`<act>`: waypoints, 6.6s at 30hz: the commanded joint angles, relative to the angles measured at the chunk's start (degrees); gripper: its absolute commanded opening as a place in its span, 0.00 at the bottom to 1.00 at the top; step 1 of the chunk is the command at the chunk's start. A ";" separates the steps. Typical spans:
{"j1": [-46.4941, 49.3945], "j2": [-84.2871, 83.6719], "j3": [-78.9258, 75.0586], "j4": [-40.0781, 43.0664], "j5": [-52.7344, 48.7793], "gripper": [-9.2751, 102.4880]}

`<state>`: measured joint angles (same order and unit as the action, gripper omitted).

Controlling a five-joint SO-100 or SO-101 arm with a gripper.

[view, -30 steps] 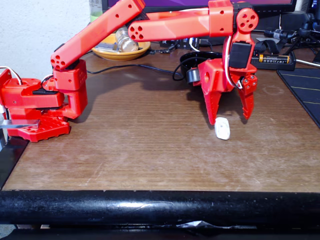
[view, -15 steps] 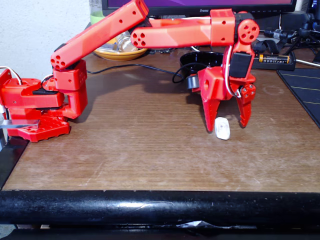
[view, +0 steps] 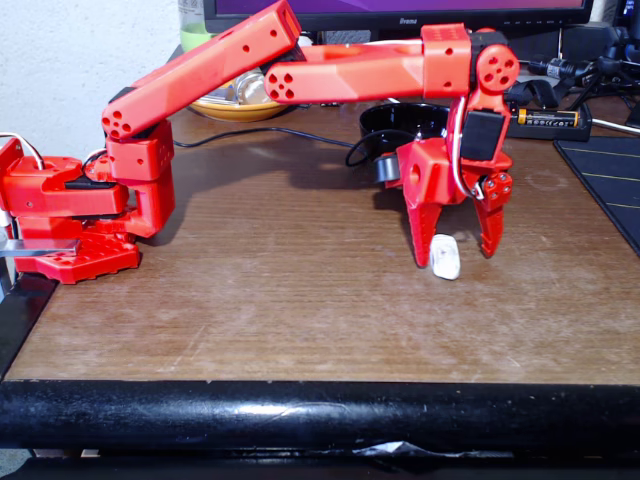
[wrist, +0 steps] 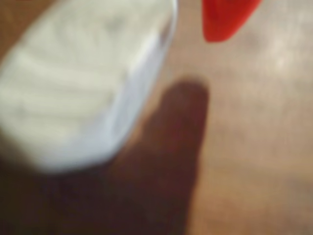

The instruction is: Ramasse la gomme et mets-la dans le bol.

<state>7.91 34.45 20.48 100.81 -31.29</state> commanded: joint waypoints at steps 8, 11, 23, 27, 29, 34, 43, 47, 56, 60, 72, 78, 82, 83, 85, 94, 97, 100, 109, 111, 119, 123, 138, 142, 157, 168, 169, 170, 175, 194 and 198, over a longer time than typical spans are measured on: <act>-0.53 0.09 -4.57 2.20 0.26 0.36; -0.53 0.09 -4.66 2.20 0.26 0.35; -0.18 0.70 -4.83 2.20 1.14 0.03; 0.53 3.78 -3.87 2.20 1.58 0.03; 0.70 7.03 -2.11 2.29 1.76 0.03; 0.88 21.09 7.38 2.37 2.81 0.03; -8.09 50.01 24.70 2.37 4.83 0.03; -16.88 60.82 34.72 2.29 6.33 0.03; -32.26 75.94 45.35 1.49 10.55 0.03; -34.63 78.13 52.12 -4.22 12.04 0.03; -37.00 67.24 53.00 -17.40 17.14 0.03; -36.04 56.69 42.01 -16.96 17.84 0.03; -37.18 54.05 37.09 -15.47 17.14 0.03; -37.44 53.70 36.74 -15.56 17.40 0.03; -37.27 52.38 35.33 -16.08 18.54 0.03; -35.77 42.89 24.79 -15.38 18.98 0.03; -35.42 39.73 21.45 -14.77 18.81 0.04; -34.80 36.56 17.75 -13.18 18.81 0.04; -31.38 29.79 13.27 -14.68 16.26 0.04; -31.46 28.92 12.04 -14.41 15.91 0.05; -34.63 29.36 13.80 -17.58 16.52 0.06; -37.53 30.50 17.05 -20.13 17.84 0.06; -36.04 28.04 17.14 -20.65 18.63 0.06; -35.07 28.12 18.98 -22.06 18.02 0.06; -34.45 30.23 19.69 -20.04 15.82 0.03; -31.11 51.42 36.21 -20.04 11.07 0.03; -30.94 52.56 36.83 -18.90 10.99 0.03; -30.50 54.40 38.67 -18.19 11.25 0.03; -25.75 69.96 58.71 -23.12 12.30 0.03; -12.22 112.85 108.46 -36.56 11.43 0.03; -12.30 121.20 115.75 -36.04 12.74 0.03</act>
<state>-4.83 147.39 133.42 64.34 -19.60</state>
